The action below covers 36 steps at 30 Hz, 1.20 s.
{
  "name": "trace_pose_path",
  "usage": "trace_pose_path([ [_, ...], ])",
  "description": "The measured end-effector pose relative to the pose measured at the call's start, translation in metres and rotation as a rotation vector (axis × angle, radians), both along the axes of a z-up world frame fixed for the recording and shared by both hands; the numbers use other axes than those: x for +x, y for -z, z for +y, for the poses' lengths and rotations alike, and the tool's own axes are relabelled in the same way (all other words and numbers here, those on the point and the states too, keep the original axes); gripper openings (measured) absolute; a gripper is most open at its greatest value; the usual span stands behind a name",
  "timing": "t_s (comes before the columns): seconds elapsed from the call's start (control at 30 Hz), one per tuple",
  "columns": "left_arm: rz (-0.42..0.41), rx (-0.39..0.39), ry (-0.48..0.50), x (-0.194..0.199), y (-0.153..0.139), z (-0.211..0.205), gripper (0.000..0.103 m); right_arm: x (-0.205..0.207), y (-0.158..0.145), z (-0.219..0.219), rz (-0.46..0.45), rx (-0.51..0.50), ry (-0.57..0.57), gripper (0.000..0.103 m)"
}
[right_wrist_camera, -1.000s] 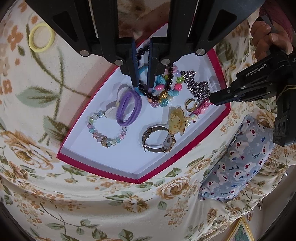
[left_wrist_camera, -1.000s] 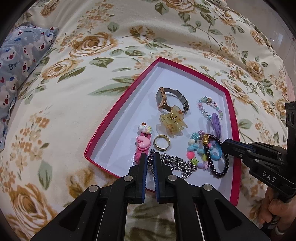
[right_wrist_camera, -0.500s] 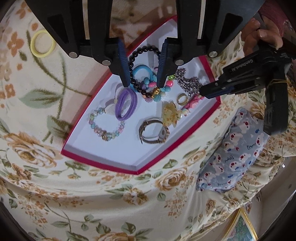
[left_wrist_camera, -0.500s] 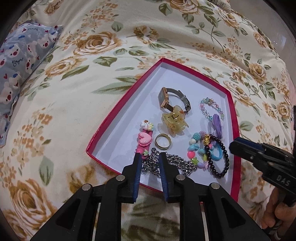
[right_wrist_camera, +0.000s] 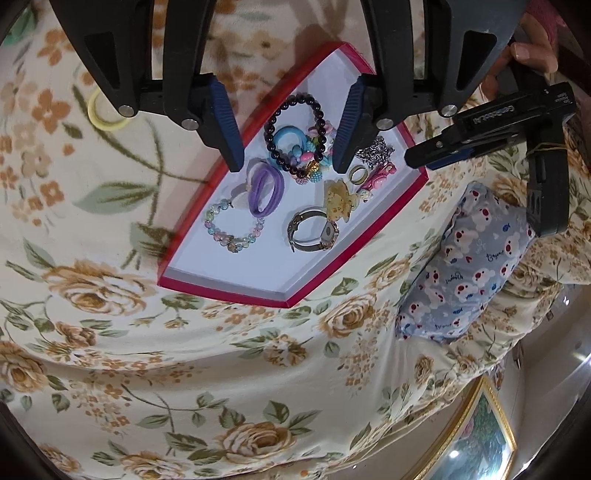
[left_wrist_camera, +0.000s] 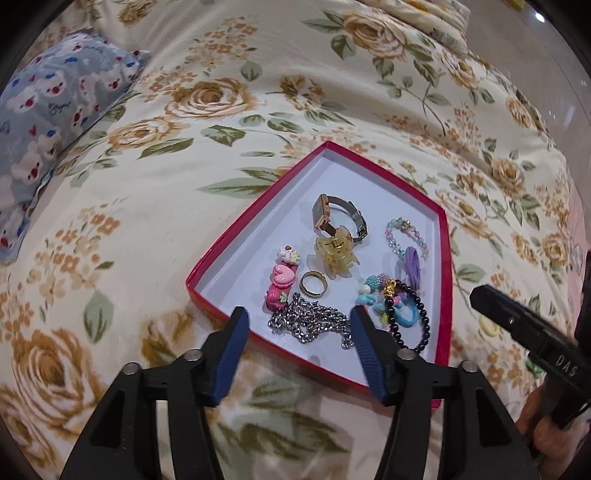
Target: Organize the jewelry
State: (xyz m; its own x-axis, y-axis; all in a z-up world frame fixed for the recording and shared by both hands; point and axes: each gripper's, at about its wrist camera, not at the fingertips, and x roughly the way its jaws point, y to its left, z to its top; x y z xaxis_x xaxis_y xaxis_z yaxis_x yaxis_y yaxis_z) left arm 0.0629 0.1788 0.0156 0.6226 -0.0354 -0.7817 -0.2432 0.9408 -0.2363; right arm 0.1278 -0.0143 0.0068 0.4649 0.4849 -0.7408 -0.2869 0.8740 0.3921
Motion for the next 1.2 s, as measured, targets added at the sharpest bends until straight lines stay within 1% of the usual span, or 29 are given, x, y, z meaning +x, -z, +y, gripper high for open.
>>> trace_pose_path([
  [0.03,-0.010,-0.008,-0.014,-0.005,-0.001,0.000,0.066,-0.003,0.000,-0.001,-0.003,0.010,0.002,0.060],
  [0.07,-0.016,-0.012,-0.020,-0.008,-0.003,0.000,0.068,-0.006,0.000,-0.002,-0.007,0.018,0.001,0.064],
  [0.13,-0.021,-0.017,-0.037,-0.016,-0.005,0.001,0.077,-0.010,0.000,-0.001,-0.013,0.023,-0.002,0.065],
  [0.2,-0.032,-0.019,-0.053,-0.025,-0.007,0.001,0.079,-0.014,0.000,-0.002,-0.011,0.030,-0.005,0.066],
  [0.33,-0.034,-0.009,-0.096,-0.044,-0.009,0.003,0.082,-0.021,-0.001,-0.004,-0.011,0.044,0.000,0.076],
  [0.5,-0.022,-0.003,-0.118,-0.057,-0.013,0.005,0.083,-0.034,-0.006,-0.004,-0.019,0.030,-0.023,0.081],
  [0.6,-0.023,0.039,-0.111,-0.064,-0.018,0.001,0.083,-0.042,-0.013,-0.004,-0.033,0.020,-0.038,0.085],
  [0.67,-0.037,0.089,-0.098,-0.068,-0.026,-0.005,0.084,-0.044,-0.020,-0.005,-0.036,0.021,-0.047,0.088],
  [0.73,-0.057,0.137,-0.086,-0.073,-0.035,-0.010,0.090,-0.045,-0.031,-0.005,-0.056,0.007,-0.066,0.090],
  [0.77,-0.073,0.164,-0.079,-0.076,-0.041,-0.014,0.092,-0.045,-0.041,-0.004,-0.078,-0.016,-0.078,0.093],
  [0.8,-0.091,0.189,-0.074,-0.078,-0.047,-0.017,0.099,-0.045,-0.048,-0.003,-0.096,-0.032,-0.086,0.095],
  [0.83,-0.108,0.216,-0.071,-0.080,-0.053,-0.020,0.102,-0.046,-0.055,-0.003,-0.115,-0.047,-0.092,0.099],
  [0.87,-0.119,0.243,-0.073,-0.082,-0.056,-0.023,0.102,-0.047,-0.065,-0.002,-0.147,-0.071,-0.094,0.103],
  [0.9,-0.127,0.280,-0.076,-0.083,-0.060,-0.027,0.102,-0.048,-0.070,-0.002,-0.169,-0.087,-0.094,0.103],
  [0.97,-0.127,0.316,-0.083,-0.086,-0.057,-0.033,0.102,-0.050,-0.074,0.000,-0.195,-0.121,-0.091,0.103],
  [1.03,-0.120,0.307,-0.091,-0.090,-0.052,-0.036,0.102,-0.052,-0.070,0.001,-0.191,-0.132,-0.088,0.103],
  [1.13,-0.103,0.274,-0.108,-0.094,-0.042,-0.038,0.102,-0.059,-0.053,0.002,-0.164,-0.123,-0.079,0.103],
  [1.2,-0.088,0.276,-0.115,-0.092,-0.037,-0.036,0.102,-0.063,-0.044,0.004,-0.150,-0.126,-0.080,0.103],
])
